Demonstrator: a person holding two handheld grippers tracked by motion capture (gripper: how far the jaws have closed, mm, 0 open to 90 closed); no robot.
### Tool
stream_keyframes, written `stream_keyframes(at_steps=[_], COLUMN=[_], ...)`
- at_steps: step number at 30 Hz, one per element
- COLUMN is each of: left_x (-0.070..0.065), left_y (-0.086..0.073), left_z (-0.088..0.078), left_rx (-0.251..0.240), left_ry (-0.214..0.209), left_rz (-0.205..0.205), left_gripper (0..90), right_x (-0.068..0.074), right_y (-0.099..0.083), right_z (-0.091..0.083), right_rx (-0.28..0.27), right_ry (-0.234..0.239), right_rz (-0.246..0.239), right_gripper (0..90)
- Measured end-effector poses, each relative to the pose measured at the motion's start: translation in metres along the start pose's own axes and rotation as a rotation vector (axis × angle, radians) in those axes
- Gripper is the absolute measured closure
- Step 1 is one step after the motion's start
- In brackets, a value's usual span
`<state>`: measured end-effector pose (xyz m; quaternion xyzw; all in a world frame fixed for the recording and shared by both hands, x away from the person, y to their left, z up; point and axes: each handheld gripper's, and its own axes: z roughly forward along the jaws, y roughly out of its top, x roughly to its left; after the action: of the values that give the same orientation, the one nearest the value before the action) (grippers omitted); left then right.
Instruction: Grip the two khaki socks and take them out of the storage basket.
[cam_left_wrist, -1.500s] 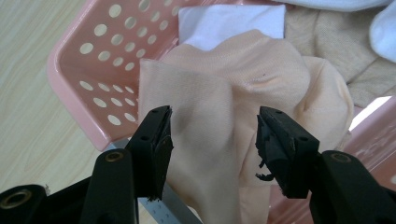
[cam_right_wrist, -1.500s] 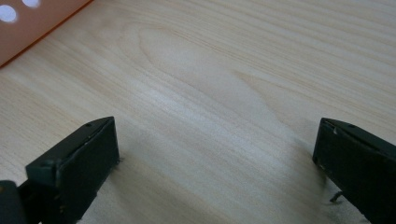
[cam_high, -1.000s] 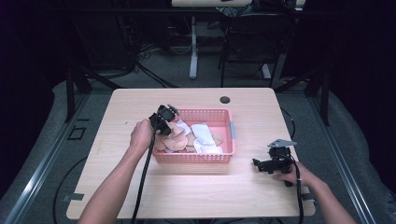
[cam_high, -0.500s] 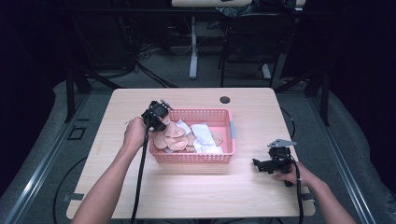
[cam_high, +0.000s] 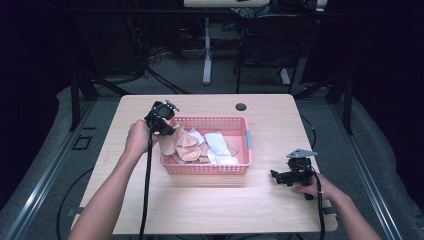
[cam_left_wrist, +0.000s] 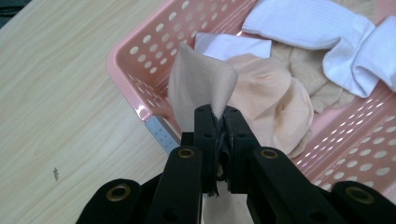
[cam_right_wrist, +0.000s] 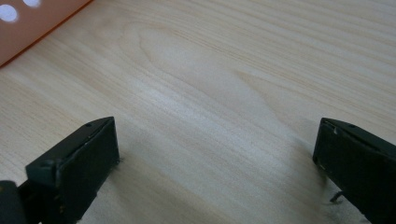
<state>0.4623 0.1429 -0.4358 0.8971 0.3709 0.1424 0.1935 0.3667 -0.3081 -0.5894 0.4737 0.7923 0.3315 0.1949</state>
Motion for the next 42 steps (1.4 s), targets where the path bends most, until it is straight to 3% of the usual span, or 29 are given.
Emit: stream_keyframes(at_steps=[20, 42], left_x=[-0.003, 0.002], left_y=[0.015, 0.026], left_z=[-0.032, -0.072], left_rx=[-0.024, -0.050], left_ry=[0.003, 0.008], left_rz=[0.043, 0.056], left_gripper=[85.6, 85.6], right_x=[0.000, 0.000], right_y=[0.000, 0.000], right_z=[0.000, 0.000], right_rx=[-0.001, -0.002], right_ry=[-0.002, -0.002], right_rz=[0.001, 0.001], right_gripper=[0.0, 0.0])
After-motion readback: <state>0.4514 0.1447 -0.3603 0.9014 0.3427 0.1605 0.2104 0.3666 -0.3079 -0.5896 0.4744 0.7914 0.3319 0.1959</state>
